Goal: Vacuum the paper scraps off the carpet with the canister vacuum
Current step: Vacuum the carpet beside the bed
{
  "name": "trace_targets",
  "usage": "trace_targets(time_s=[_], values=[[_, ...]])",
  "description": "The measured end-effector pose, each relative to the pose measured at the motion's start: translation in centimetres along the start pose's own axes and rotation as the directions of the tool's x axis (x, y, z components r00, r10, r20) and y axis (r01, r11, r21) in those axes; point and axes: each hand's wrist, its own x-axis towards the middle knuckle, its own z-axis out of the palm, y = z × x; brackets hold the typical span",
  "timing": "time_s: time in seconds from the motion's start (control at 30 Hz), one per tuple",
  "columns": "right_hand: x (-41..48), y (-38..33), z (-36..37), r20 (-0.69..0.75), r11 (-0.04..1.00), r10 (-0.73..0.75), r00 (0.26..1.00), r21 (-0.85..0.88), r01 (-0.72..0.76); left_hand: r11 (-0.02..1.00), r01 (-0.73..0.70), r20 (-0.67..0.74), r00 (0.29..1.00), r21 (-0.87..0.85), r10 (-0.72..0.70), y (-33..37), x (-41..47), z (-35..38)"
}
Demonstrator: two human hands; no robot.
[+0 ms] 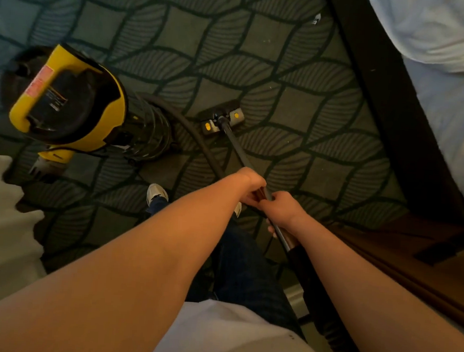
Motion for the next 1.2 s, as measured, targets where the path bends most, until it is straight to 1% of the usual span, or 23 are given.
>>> trace_targets(time_s=[0.17, 0.37, 0.5, 0.73, 0.83, 0.93, 1.03, 1.13, 1.2], values=[[-1.6, 0.4, -2.5, -0.043, 0.996, -0.091, 0.995, 0.0, 0.091, 0.999, -0.046, -0.005, 0.999, 0.011, 0.046, 1.8, -1.9, 1.1], [-1.8, -1.5, -4.1, -0.105, 0.984, -0.174, 0.979, 0.019, 0.177, 0.989, -0.146, -0.065, 0.987, -0.021, 0.145, 4.8, -3.1, 0.4], [-1.8, -2.9, -5.0, -0.161, 0.979, -0.183, 0.97, 0.057, 0.194, 0.979, -0.204, -0.092, 0.974, 0.024, 0.205, 6.8, -3.5, -0.2], [0.1, -6.7, -8.0, -0.198, 0.959, -0.181, 0.963, 0.181, 0.218, 0.95, -0.279, -0.113, 0.949, 0.137, 0.295, 12.2, -2.4, -2.0], [1.4, -8.8, -10.1, -0.224, 0.952, -0.174, 0.959, 0.21, 0.222, 0.945, -0.292, -0.104, 0.946, 0.148, 0.308, 15.7, -1.6, -2.9], [3.2, -11.4, -13.1, -0.262, 0.954, -0.182, 0.948, 0.186, 0.235, 0.939, -0.314, -0.09, 0.941, 0.14, 0.327, 20.2, -0.6, -3.4], [5.6, -14.7, -16.8, -0.304, 0.954, -0.186, 0.934, 0.173, 0.246, 0.928, -0.332, -0.107, 0.93, 0.171, 0.352, 25.5, 0.9, -3.9], [8.5, -18.1, -20.4, -0.321, 0.951, -0.175, 0.931, 0.19, 0.245, 0.92, -0.356, -0.12, 0.919, 0.162, 0.376, 31.0, 3.2, -4.8], [10.4, -20.1, -22.5, -0.339, 0.947, -0.17, 0.925, 0.203, 0.249, 0.911, -0.361, -0.122, 0.914, 0.198, 0.388, 34.4, 4.5, -5.3]])
